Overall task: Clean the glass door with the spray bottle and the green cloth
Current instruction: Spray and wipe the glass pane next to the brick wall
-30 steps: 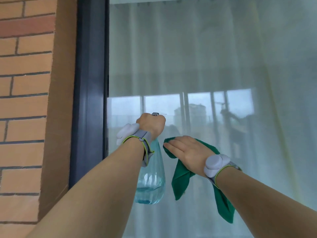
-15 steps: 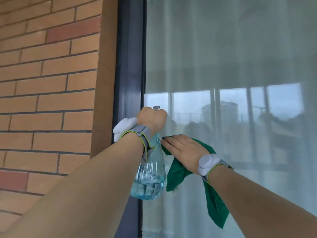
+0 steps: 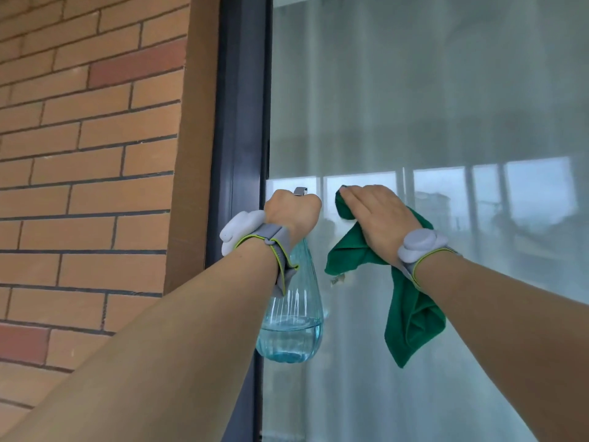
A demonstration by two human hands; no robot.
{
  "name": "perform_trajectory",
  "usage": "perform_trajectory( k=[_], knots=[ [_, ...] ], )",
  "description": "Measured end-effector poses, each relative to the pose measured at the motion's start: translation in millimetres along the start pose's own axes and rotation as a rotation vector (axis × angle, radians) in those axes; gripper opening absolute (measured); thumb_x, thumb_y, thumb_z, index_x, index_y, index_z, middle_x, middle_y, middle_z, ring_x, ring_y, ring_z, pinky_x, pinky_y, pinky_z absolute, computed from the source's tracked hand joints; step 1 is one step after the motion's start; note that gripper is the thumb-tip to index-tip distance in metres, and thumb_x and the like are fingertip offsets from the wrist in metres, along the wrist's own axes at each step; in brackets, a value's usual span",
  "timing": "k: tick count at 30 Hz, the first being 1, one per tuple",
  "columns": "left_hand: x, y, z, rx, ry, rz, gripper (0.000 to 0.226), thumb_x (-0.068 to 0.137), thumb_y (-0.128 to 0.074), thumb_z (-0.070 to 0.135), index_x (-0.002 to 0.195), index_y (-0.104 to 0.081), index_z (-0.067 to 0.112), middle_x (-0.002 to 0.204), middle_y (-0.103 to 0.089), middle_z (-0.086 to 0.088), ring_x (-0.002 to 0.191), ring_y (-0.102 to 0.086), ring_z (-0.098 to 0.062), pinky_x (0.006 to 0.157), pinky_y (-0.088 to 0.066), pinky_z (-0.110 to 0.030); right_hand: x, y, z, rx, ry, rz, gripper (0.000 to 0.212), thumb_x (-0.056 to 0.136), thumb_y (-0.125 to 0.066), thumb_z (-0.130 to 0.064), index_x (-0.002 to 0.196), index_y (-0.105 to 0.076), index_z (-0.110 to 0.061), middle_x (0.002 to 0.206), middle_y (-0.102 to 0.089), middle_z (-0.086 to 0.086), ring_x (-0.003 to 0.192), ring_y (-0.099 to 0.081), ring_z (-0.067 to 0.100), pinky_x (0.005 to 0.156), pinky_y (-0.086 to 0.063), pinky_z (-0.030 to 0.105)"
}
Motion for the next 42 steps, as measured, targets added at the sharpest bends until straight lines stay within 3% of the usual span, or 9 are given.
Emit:
perform_trajectory(
  k=[4, 8, 10, 13, 19, 28, 33, 37, 42],
  knots=[
    [-1, -8, 6, -0.018, -0.022, 0.015, 0.040, 0.070, -0.048, 0.022, 0.102, -0.065, 0.004, 0.106, -0.073, -0.018, 0.090, -0.071, -0.033, 0.082, -0.058, -0.037, -19, 10, 23, 0.012, -0.113, -0.009, 0.059, 0.086, -0.021, -0.009, 0.141, -0.040, 0.004, 0.136, -0.049, 0.020, 0.117, -0.049, 0.040, 0.107, -0.036, 0.051],
    [-2, -8, 9, -0.037, -0.026, 0.021, 0.052, 0.060, -0.044, 0.025, 0.103, -0.065, 0.005, 0.107, -0.073, -0.017, 0.095, -0.073, -0.032, 0.091, -0.061, -0.044, -29, 11, 25, 0.013, -0.158, 0.036, 0.059, 0.080, -0.054, 0.003, 0.138, -0.044, 0.003, 0.140, -0.046, 0.021, 0.124, -0.046, 0.040, 0.109, -0.034, 0.053],
    [-3, -4, 11, -0.027, -0.026, 0.024, 0.042, 0.068, -0.047, 0.023, 0.102, -0.064, 0.006, 0.105, -0.073, -0.017, 0.095, -0.073, -0.032, 0.091, -0.061, -0.043, -32, 11, 11, -0.001, -0.176, -0.009, 0.066, 0.080, -0.057, -0.021, 0.141, -0.042, -0.001, 0.146, -0.041, 0.017, 0.133, -0.039, 0.037, 0.114, -0.023, 0.054],
    [-4, -2, 11, -0.025, -0.035, 0.017, 0.044, 0.062, -0.045, 0.025, 0.098, -0.063, 0.008, 0.106, -0.072, -0.016, 0.100, -0.073, -0.033, 0.092, -0.060, -0.048, -42, 7, -6, -0.084, -0.152, -0.143, 0.085, 0.075, -0.046, -0.049, 0.150, -0.029, -0.012, 0.157, -0.025, 0.008, 0.144, -0.023, 0.029, 0.116, -0.004, 0.060],
    [-6, -4, 10, -0.028, -0.034, 0.001, 0.049, 0.060, -0.043, 0.026, 0.099, -0.064, 0.006, 0.106, -0.073, -0.019, 0.099, -0.072, -0.035, 0.091, -0.061, -0.047, -43, 15, 10, -0.095, -0.032, -0.434, 0.107, 0.072, -0.055, -0.029, 0.153, 0.015, -0.021, 0.160, 0.016, 0.000, 0.148, 0.013, 0.022, 0.118, 0.011, 0.044],
    [-9, -12, 27, -0.040, -0.047, 0.000, 0.031, 0.079, -0.051, 0.021, 0.102, -0.065, 0.005, 0.107, -0.073, -0.016, 0.100, -0.072, -0.035, 0.082, -0.058, -0.038, -4, 52, 37, -0.383, 0.206, -0.271, 0.053, 0.074, -0.050, -0.012, 0.126, -0.055, -0.015, 0.116, -0.055, 0.008, 0.099, -0.053, 0.031, 0.083, -0.040, 0.039],
    [-7, -13, 53, -0.045, -0.100, -0.002, 0.046, 0.062, -0.045, 0.028, 0.093, -0.068, 0.002, 0.099, -0.075, -0.016, 0.089, -0.072, -0.034, 0.067, -0.044, -0.030, 26, 114, 106, -0.490, -0.242, 0.085, 0.062, 0.081, -0.036, -0.015, 0.142, -0.037, -0.012, 0.126, -0.046, 0.020, 0.101, -0.045, 0.035, 0.083, -0.030, 0.045],
    [-8, -24, 57, -0.065, -0.086, 0.006, 0.043, 0.062, -0.047, 0.028, 0.093, -0.066, 0.005, 0.102, -0.075, -0.017, 0.094, -0.073, -0.035, 0.075, -0.056, -0.036, -41, 75, 118, -0.316, -0.424, -0.290, 0.078, 0.078, -0.023, -0.043, 0.154, -0.016, -0.026, 0.151, -0.028, 0.020, 0.129, -0.033, 0.038, 0.103, -0.031, 0.045],
    [-17, -43, 61, -0.052, -0.095, 0.001, 0.032, 0.078, -0.052, 0.023, 0.097, -0.069, 0.004, 0.100, -0.075, -0.014, 0.098, -0.073, -0.036, 0.077, -0.057, -0.036, -62, 82, 125, -0.185, -0.338, -0.695, 0.098, 0.082, -0.057, -0.021, 0.152, 0.009, -0.036, 0.159, 0.009, 0.013, 0.146, 0.003, 0.037, 0.118, -0.016, 0.048]
  ],
)
Point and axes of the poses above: each hand's wrist, its own x-axis towards the middle knuckle, its own y-axis out of the back of the hand, z = x × y, the point moved 4 cm from there along x, towards the middle knuckle
